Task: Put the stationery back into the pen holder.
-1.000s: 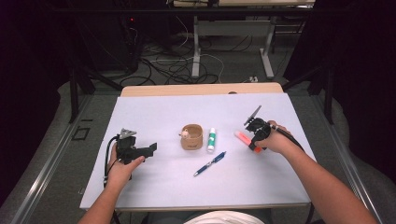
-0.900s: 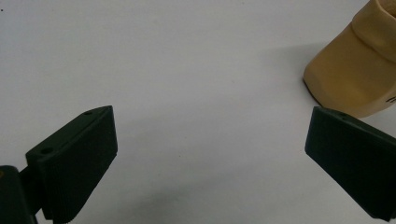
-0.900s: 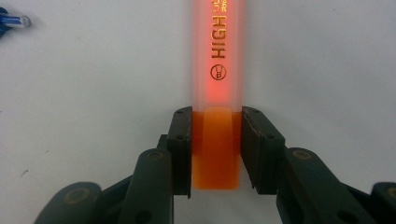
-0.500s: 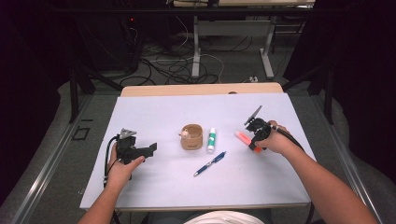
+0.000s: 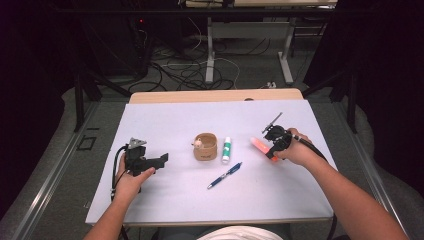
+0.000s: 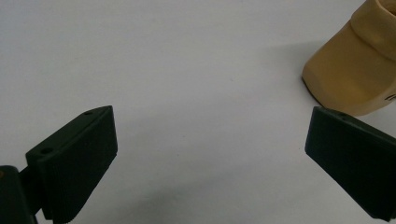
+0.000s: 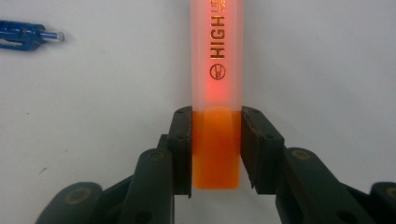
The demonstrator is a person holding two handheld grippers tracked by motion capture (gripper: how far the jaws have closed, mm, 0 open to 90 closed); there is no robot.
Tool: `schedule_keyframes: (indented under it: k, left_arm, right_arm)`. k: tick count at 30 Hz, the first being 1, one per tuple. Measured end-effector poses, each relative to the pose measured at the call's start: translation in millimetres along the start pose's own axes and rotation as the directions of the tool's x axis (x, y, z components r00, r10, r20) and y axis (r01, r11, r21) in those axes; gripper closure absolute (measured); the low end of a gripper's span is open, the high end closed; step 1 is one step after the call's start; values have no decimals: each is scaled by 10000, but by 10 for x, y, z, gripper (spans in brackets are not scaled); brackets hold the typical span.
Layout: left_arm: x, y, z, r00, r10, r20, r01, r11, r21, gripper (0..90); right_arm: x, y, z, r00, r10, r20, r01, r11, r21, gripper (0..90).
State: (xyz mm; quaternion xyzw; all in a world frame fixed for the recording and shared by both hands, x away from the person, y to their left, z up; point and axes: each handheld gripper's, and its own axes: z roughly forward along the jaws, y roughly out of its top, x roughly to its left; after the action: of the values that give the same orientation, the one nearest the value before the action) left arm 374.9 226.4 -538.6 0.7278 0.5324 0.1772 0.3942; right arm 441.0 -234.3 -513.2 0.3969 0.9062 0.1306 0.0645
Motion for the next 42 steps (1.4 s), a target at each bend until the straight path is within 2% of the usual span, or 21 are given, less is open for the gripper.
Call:
schedule_keyframes:
  k: [1, 2, 3, 4, 9, 11, 12, 13, 16, 17, 22, 24, 25, 27, 28, 29, 30, 39, 40, 41, 42]
  left_arm:
    - [0, 0, 0, 10000, 6, -4, -6, 10000, 5, 25]
    - [1, 1, -1, 10000, 10, 3, -10, 10000, 26, 25]
    - [0, 1, 0, 10000, 3, -1, -3, 10000, 2, 25]
    - [1, 2, -1, 10000, 8, 2, -8, 10000, -3, 25]
    - [5, 4, -3, 10000, 29, 3, -29, 10000, -49, 26]
    - [7, 6, -8, 10000, 24, -10, -24, 10000, -36, 29]
    - [14, 13, -22, 10000, 56, 51, -56, 9999, 133, 30]
    - [13, 9, -16, 10000, 24, 39, -24, 10000, 25, 30]
    - [23, 9, -22, 9999, 97, -36, -97, 10000, 18, 33]
    - [29, 13, -30, 10000, 85, 1, -85, 9999, 91, 35]
    - [39, 22, -45, 10000, 46, -41, -46, 10000, 5, 51]
    - [44, 30, -57, 9999, 98, -59, -98, 9999, 20, 59]
    - [42, 31, -55, 10000, 50, -78, -51, 9999, -88, 62]
    - [51, 44, -73, 10000, 62, -64, -62, 10000, -5, 68]
    - [57, 49, -81, 10000, 54, 3, -54, 9999, 99, 71]
    - [60, 50, -79, 10000, -8, 40, 7, 10000, 49, 75]
    - [62, 50, -76, 10000, -44, 67, 44, 10000, -12, 83]
    - [44, 118, -143, 9998, 88, 205, -86, 9999, -124, 155]
    - [33, 131, -154, 9997, 86, 228, -83, 9999, -107, 158]
    - [21, 143, -162, 9998, 93, 203, -89, 9998, -159, 162]
    - [13, 162, -179, 9996, 138, 240, -135, 9999, -108, 164]
  right_arm:
    - [5, 3, -23, 9998, -86, 160, 87, 10000, -28, 668]
    - [42, -8, -2, 9996, 227, 172, -217, 9984, -513, 668]
    - [26, 5, -37, 9997, -190, 165, 195, 9995, -265, 668]
    - [31, 8, -58, 9976, -430, 537, 441, 9989, -189, 668]
    - [88, 11, -97, 9899, -998, 1005, 1059, 9928, -564, 668]
    - [116, 23, -142, 9820, -1442, 1217, 1487, 9884, -290, 668]
    - [148, 7, -114, 9791, -1315, 1549, 1467, 9849, -914, 668]
    - [171, -20, -15, 9866, -994, 1294, 1291, 9604, -2468, 668]
    - [205, 6, -124, 9656, -1857, 1822, 2156, 9631, -1609, 668]
    - [210, 28, -186, 9497, -2404, 2008, 2635, 9598, -971, 668]
    - [309, 28, -257, 9106, -3078, 2760, 3511, 9281, -1235, 668]
    - [342, 30, -285, 8791, -3631, 3086, 4141, 9026, -1176, 668]
    - [372, 25, -294, 8715, -3729, 3185, 4262, 8972, -1159, 668]
    - [413, 24, -326, 8345, -4191, 3578, 4827, 8691, -1077, 668]
    - [437, 20, -341, 8218, -4333, 3701, 5025, 8573, -1119, 668]
    - [454, 16, -350, 8178, -4370, 3746, 5085, 8534, -1148, 668]
    - [475, 17, -370, 7976, -4593, 3910, 5372, 8357, -1143, 668]
    - [606, 54, -539, 6693, -5578, 4908, 6817, 7238, -1071, 668]
    - [617, 56, -537, 6500, -5631, 5103, 7019, 7023, -1190, 668]
    - [639, 54, -556, 6378, -5732, 5144, 7091, 6978, -1017, 668]
    - [651, 63, -578, 6064, -5981, 5240, 7318, 6776, -735, 668]
